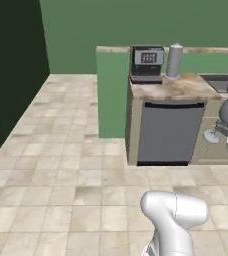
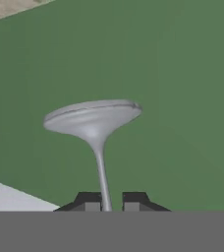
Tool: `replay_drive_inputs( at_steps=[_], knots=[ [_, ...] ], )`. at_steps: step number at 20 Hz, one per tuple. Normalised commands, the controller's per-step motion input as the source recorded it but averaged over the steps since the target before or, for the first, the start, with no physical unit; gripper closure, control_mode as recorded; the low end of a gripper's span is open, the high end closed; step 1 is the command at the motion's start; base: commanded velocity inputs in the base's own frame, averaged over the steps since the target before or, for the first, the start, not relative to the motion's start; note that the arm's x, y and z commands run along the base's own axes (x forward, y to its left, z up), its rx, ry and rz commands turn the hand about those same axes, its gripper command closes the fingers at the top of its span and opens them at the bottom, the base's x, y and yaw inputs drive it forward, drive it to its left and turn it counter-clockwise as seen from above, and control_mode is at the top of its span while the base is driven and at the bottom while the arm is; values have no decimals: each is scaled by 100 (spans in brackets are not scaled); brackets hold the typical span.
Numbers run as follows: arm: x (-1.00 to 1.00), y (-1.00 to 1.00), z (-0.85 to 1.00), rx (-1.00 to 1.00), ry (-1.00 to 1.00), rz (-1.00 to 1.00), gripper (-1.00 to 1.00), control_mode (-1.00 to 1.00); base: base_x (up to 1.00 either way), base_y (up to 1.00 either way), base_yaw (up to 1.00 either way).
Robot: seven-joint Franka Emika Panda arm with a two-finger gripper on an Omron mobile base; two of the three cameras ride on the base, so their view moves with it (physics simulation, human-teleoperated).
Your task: Retrieve the wine glasses from the counter and place one next to each plate.
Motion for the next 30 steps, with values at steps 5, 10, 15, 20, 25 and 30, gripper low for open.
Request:
replay_drive_inputs(
  at_steps=[5,10,15,20,25,30],
  knots=[
    [0,0,0,0,0,0,100,100,76,100,-29],
    [0,0,0,0,0,0,100,100,62,100,1],
    [0,0,0,0,0,0,100,100,100,100,-7],
    [0,0,0,0,0,0,100,100,100,100,-17],
    [0,0,0,0,0,0,100,100,100,100,-20],
    [0,0,0,0,0,0,100,100,100,100,-38]
  ],
)
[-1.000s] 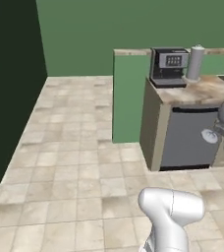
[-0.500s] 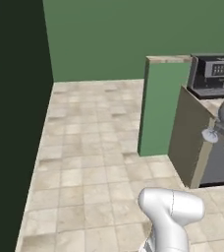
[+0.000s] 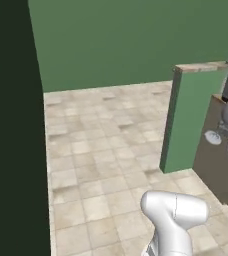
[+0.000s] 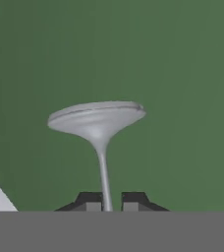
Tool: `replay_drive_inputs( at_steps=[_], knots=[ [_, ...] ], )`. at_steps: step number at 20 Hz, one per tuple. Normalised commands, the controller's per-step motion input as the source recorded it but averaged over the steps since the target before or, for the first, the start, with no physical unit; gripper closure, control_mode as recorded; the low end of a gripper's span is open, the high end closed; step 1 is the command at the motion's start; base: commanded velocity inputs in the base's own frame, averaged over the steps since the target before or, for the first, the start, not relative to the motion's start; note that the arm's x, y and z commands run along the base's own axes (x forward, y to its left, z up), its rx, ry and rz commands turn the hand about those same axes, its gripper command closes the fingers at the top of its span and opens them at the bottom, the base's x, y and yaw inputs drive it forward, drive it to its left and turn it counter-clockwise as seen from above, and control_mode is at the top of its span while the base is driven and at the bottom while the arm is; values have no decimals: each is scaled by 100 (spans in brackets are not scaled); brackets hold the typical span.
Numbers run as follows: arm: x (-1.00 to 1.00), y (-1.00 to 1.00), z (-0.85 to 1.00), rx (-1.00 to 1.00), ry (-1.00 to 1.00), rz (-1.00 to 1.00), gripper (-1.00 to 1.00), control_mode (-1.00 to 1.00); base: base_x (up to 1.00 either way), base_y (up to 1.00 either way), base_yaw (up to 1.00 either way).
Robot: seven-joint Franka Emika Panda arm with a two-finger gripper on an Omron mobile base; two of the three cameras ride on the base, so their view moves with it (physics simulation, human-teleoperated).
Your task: Retrieve the wine glasses from the counter and place one next to each plate.
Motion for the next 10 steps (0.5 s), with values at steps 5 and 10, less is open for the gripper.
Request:
replay_drive_inputs(
  at_steps=[5,10],
  knots=[
    [0,0,0,0,0,0,100,100,100,98,-57],
    [0,0,0,0,0,0,100,100,100,95,-59]
  ],
)
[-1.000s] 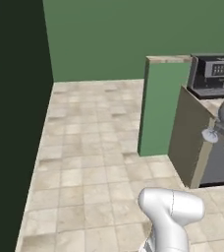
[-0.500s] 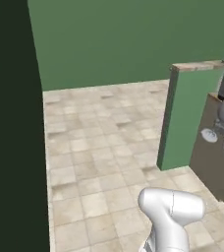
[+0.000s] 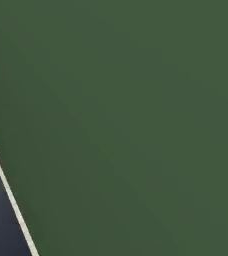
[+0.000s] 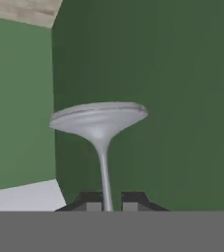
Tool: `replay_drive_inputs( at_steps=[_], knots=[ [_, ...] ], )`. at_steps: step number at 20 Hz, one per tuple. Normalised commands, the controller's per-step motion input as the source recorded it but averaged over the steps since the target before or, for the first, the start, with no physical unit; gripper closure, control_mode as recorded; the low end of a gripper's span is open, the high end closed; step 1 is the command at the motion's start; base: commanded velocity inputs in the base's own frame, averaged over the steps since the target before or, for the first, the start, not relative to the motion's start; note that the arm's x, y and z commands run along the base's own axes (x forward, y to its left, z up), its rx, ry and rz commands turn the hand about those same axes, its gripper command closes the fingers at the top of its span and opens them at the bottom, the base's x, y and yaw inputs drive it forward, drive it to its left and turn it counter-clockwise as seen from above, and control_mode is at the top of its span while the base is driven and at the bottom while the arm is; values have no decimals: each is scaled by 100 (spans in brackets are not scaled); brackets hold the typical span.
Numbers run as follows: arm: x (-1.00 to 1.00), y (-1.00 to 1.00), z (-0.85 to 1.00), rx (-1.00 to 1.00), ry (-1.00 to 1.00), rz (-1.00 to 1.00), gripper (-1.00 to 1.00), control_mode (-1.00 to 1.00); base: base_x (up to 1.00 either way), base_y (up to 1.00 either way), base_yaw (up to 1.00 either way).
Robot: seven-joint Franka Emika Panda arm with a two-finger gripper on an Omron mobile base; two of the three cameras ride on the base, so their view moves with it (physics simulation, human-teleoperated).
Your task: Retrieve the wine glasses from the counter and place one next to each plate.
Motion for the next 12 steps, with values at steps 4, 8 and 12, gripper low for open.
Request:
replay_drive_inputs(
  at_steps=[4,8,12],
  knots=[
    [0,0,0,0,0,0,100,100,100,98,-58],
    [0,0,0,0,0,0,100,100,100,100,-57],
    [0,0,0,0,0,0,100,100,100,100,-56]
  ],
)
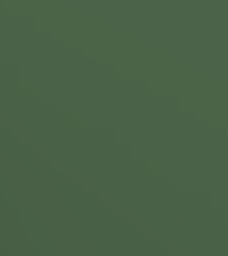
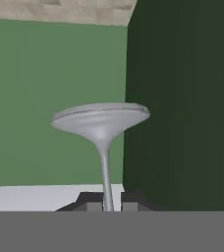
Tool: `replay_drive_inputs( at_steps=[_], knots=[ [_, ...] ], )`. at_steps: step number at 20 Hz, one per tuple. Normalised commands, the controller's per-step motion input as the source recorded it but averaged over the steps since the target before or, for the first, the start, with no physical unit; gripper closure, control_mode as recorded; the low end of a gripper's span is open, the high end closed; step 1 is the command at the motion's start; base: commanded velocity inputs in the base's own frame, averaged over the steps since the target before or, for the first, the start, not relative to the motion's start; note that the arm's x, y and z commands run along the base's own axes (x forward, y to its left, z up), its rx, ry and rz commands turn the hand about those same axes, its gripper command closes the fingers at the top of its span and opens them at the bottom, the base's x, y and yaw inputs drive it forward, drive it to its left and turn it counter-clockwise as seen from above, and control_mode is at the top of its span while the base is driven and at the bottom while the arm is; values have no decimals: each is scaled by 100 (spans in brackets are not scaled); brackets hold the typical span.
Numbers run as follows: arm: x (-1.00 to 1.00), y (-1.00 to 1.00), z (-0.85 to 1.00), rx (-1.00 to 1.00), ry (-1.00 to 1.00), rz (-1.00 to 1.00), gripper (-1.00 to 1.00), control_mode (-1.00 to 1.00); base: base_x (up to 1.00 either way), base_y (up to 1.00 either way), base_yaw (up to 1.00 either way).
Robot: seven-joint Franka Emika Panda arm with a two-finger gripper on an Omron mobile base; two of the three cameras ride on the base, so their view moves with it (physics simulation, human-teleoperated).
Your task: Retrieve the wine glasses from the counter and place one next to each plate.
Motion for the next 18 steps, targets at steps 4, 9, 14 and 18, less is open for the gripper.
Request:
replay_drive_inputs(
  at_steps=[4,9,14,18],
  knots=[
    [0,0,0,0,0,0,100,100,100,100,-52],
    [0,0,0,0,0,0,100,100,97,100,-50],
    [0,0,0,0,0,0,100,100,77,100,-43],
    [0,0,0,0,0,0,100,100,60,100,-39]
  ],
)
